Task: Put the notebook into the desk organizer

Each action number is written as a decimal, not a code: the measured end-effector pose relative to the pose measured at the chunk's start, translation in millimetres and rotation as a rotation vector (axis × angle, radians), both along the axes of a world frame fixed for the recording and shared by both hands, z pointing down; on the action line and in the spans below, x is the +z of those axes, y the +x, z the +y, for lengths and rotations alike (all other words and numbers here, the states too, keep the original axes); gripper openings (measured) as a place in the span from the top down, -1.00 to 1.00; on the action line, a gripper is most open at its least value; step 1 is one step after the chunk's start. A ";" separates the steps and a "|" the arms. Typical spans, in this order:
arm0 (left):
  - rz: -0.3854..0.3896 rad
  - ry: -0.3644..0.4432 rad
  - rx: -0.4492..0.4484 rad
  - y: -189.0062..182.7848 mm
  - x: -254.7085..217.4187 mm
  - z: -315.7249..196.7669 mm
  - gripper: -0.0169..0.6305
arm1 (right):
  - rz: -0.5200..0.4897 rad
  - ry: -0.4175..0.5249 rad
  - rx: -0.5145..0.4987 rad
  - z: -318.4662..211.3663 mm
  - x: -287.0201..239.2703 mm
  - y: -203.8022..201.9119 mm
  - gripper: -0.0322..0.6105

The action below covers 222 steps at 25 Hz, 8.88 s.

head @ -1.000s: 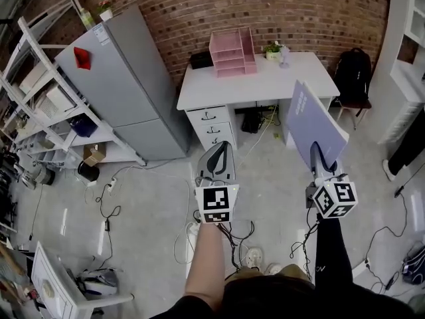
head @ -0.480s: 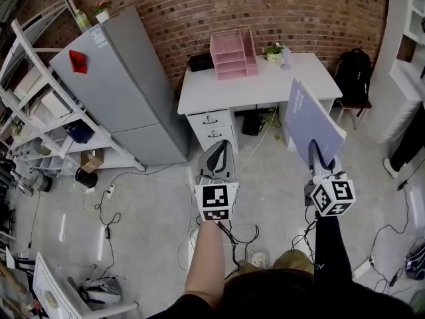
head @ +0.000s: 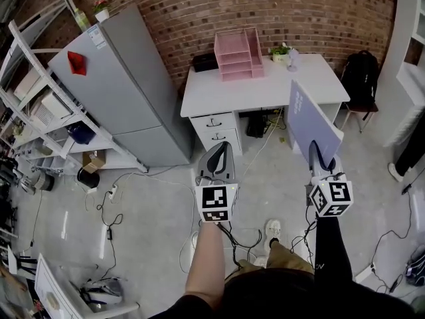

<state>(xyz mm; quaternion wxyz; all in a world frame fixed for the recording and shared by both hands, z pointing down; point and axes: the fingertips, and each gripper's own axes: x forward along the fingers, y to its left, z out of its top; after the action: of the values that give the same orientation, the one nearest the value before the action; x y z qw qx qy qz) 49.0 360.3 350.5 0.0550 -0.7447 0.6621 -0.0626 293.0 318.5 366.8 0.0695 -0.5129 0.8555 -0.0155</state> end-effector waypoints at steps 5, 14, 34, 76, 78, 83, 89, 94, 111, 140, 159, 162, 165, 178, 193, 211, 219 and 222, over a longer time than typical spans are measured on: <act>-0.003 -0.006 -0.018 -7.3 4.5 -34.3 0.92 | -0.012 -0.007 -0.015 -46.0 5.0 -6.7 0.80; 0.006 0.008 -0.074 -25.5 0.7 -114.7 0.92 | -0.025 0.012 -0.082 -144.4 -1.1 -26.7 0.80; -0.026 -0.005 -0.152 -47.9 -1.5 -208.8 0.92 | -0.112 -0.022 -0.165 -261.7 12.9 -51.9 0.80; -0.046 -0.048 0.204 -255.6 25.8 -513.7 0.92 | -0.584 -0.216 -0.066 -494.1 57.2 -283.4 0.80; -0.047 -0.052 0.214 -261.3 29.8 -519.9 0.92 | -0.629 -0.238 -0.097 -496.1 66.5 -292.2 0.80; -0.039 -0.070 0.231 -267.7 39.7 -529.1 0.92 | -0.586 -0.302 -0.171 -499.9 92.4 -315.1 0.81; -0.033 -0.075 0.229 -270.6 46.6 -542.7 0.92 | -0.499 -0.348 -0.228 -509.7 112.4 -334.4 0.80; -0.034 -0.092 0.205 -273.9 53.4 -554.0 0.92 | -0.482 -0.397 -0.290 -524.0 124.8 -344.5 0.80; -0.090 -0.148 0.059 -263.9 75.6 -626.1 0.92 | -0.382 -0.615 -0.465 -609.3 185.3 -335.4 0.80; -0.139 -0.098 0.053 -206.3 67.2 -698.6 0.92 | -1.437 -0.828 -0.361 -657.7 210.3 -275.5 0.80; -0.114 -0.068 0.166 -286.4 55.8 -720.1 0.92 | -1.431 -0.739 0.220 -669.4 250.6 -327.6 0.80; -0.113 -0.069 0.167 -297.4 55.9 -722.7 0.92 | -1.383 -0.753 0.240 -672.2 249.1 -337.2 0.79; -0.106 -0.071 0.164 -307.3 56.8 -726.5 0.92 | -1.285 -0.788 0.207 -673.8 246.9 -356.0 0.74; -0.077 -0.083 0.190 -308.4 64.0 -729.6 0.92 | -0.816 -0.840 -0.248 -669.8 212.1 -428.3 -0.12; -0.072 -0.083 0.205 -289.7 61.8 -730.1 0.92 | 0.049 -0.699 -0.598 -623.1 224.6 -452.7 -0.41; -0.076 -0.083 0.184 -280.1 60.5 -727.2 0.92 | 0.188 -0.645 -0.399 -644.6 227.2 -415.5 0.57; -0.086 -0.086 0.162 -288.7 60.2 -729.4 0.92 | 0.169 -0.595 -0.347 -669.7 216.2 -422.2 0.57; -0.086 -0.087 0.150 -294.2 60.3 -731.6 0.92 | 0.170 -0.592 -0.337 -679.4 216.5 -425.4 0.57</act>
<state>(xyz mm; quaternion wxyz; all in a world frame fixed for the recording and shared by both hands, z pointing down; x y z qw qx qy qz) -245.1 -371.3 410.8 0.0556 -0.7905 0.5982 -0.1187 -132.4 -360.8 583.3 -0.1571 -0.3621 0.8892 -0.2313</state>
